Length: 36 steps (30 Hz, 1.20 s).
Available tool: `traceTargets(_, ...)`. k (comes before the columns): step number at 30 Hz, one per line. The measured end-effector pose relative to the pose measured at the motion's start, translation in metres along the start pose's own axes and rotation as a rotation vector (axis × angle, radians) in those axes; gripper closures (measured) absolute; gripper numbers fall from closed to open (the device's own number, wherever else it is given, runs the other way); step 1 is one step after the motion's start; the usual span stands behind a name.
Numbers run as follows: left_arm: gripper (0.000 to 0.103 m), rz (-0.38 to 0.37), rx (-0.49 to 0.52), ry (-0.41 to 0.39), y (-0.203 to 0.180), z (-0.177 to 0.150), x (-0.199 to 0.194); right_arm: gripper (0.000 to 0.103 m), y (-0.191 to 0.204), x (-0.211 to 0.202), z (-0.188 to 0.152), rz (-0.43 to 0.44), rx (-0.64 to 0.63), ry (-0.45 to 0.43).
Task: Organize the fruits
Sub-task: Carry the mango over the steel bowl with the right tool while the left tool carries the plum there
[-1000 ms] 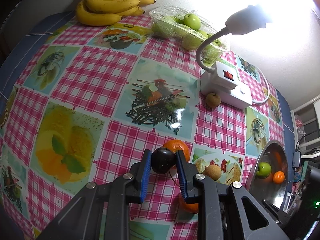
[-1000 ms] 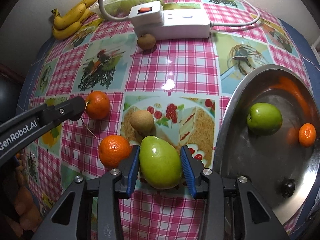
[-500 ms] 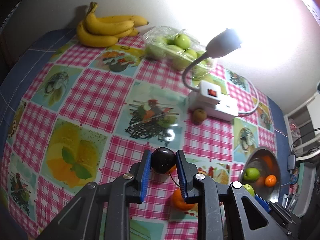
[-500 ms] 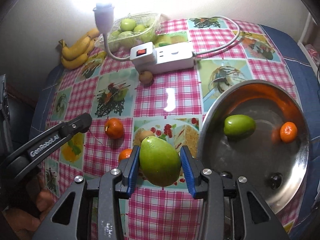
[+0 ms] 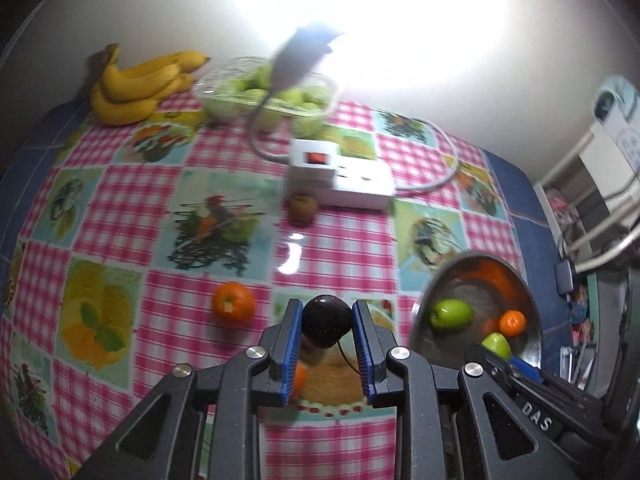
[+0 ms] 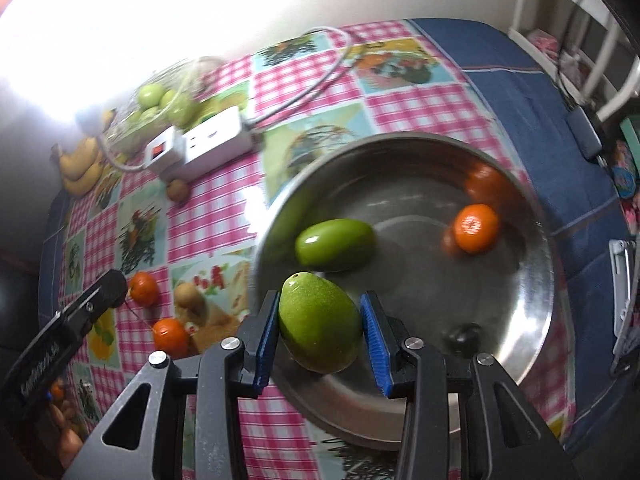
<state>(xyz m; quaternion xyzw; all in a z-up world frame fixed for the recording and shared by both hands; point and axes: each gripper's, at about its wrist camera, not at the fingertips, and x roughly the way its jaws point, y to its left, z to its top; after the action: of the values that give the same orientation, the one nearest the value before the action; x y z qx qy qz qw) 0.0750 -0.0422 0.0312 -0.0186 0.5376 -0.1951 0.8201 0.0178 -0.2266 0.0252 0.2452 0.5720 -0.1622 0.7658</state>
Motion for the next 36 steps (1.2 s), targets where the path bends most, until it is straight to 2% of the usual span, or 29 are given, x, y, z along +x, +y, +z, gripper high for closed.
traceTargets(8,0.076,-0.069,0.171,0.026,-0.074,-0.019,0.008,0.061,-0.049,-0.013,0.001,-0.049,0.111,-0.031)
traceTargets(15,0.076,-0.082,0.278,0.057,-0.11,-0.034,0.025,0.061,-0.075,-0.021,0.001,-0.052,0.174,-0.06)
traceTargets(22,0.076,-0.07,0.282,0.067,-0.107,-0.037,0.046,0.061,-0.079,-0.001,0.002,-0.029,0.181,-0.022)
traceTargets(36,0.076,-0.05,0.255,0.154,-0.105,-0.045,0.079,0.061,-0.07,0.027,0.001,-0.039,0.163,0.03)
